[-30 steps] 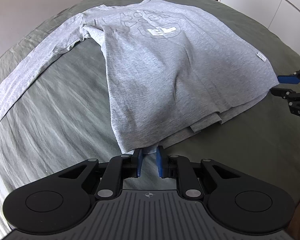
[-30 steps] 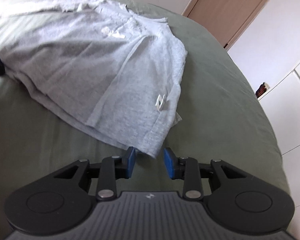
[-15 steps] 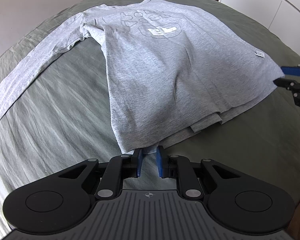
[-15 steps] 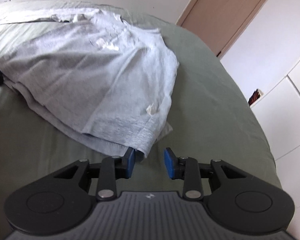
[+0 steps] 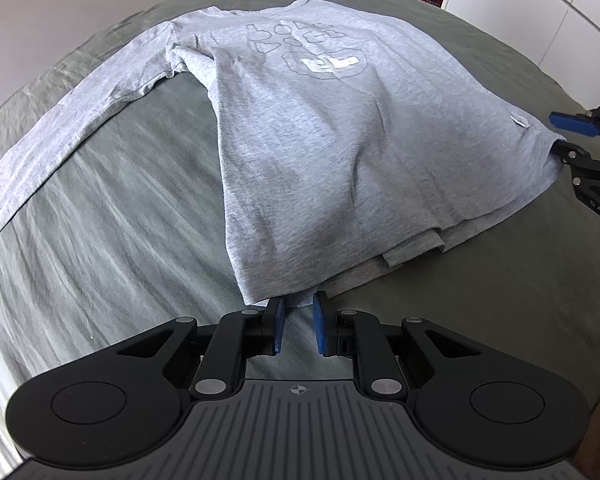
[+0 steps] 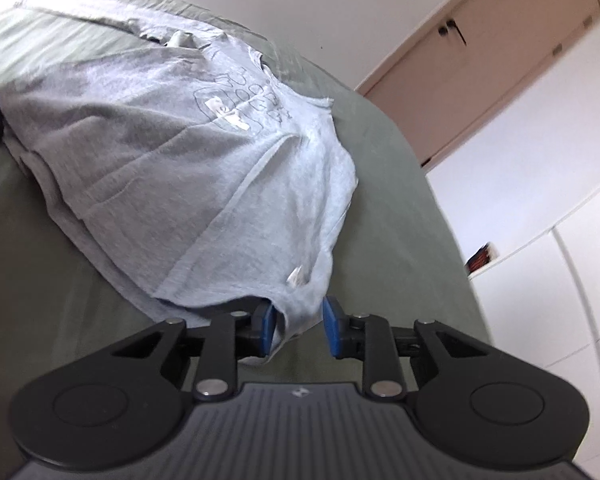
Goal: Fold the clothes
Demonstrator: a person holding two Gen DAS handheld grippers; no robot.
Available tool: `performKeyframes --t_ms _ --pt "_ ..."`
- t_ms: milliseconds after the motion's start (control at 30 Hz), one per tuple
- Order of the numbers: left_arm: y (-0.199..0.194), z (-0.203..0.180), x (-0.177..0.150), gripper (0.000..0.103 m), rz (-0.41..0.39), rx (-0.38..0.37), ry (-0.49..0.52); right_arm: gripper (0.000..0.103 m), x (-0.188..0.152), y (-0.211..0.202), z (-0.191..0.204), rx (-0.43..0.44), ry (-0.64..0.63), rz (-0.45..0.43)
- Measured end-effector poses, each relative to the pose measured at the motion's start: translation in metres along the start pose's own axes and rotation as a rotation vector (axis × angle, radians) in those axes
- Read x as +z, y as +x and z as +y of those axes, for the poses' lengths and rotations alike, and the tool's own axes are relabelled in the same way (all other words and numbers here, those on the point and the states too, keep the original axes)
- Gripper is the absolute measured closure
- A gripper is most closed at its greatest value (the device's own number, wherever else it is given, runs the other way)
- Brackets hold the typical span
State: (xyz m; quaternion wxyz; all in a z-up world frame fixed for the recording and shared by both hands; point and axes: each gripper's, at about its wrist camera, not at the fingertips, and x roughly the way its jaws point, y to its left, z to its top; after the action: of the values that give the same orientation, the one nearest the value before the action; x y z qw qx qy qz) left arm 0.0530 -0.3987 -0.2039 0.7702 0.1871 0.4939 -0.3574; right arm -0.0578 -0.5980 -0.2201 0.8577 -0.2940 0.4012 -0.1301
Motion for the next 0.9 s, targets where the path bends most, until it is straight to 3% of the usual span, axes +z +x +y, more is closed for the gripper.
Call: performKeyframes --t_ms 67,100,133,233,333,433,533,733,900 --pt "0.0 0.0 0.0 0.089 0.001 0.001 0.001 0.081 0.002 0.0 0.004 -0.003 -0.041 -0.013" --pt "0.001 0.0 0.001 0.089 0.002 0.002 0.001 0.093 0.003 0.001 0.006 0.011 -0.052 -0.012" --pt "0.001 -0.001 0.001 0.089 0.002 0.003 0.001 0.097 0.004 0.002 0.006 0.028 -0.048 -0.006" --pt "0.001 -0.001 0.001 0.089 0.003 0.004 -0.004 0.1 0.006 0.005 -0.001 0.077 0.016 0.013" --pt "0.002 -0.002 0.001 0.088 0.002 0.008 -0.008 0.1 0.004 0.009 -0.027 0.138 0.21 0.046" --pt "0.002 -0.004 0.0 0.081 -0.003 0.008 -0.006 0.1 -0.01 0.016 -0.075 0.197 0.522 0.087" --pt "0.002 -0.005 -0.003 0.075 -0.015 -0.002 -0.012 0.1 -0.025 0.023 -0.1 0.212 0.672 0.119" --pt "0.005 -0.007 -0.002 0.065 -0.031 -0.014 -0.032 0.1 -0.036 0.038 -0.103 0.203 0.697 0.165" --pt "0.002 -0.014 0.0 0.064 -0.039 0.0 -0.018 0.1 -0.04 0.048 -0.101 0.177 0.721 0.19"
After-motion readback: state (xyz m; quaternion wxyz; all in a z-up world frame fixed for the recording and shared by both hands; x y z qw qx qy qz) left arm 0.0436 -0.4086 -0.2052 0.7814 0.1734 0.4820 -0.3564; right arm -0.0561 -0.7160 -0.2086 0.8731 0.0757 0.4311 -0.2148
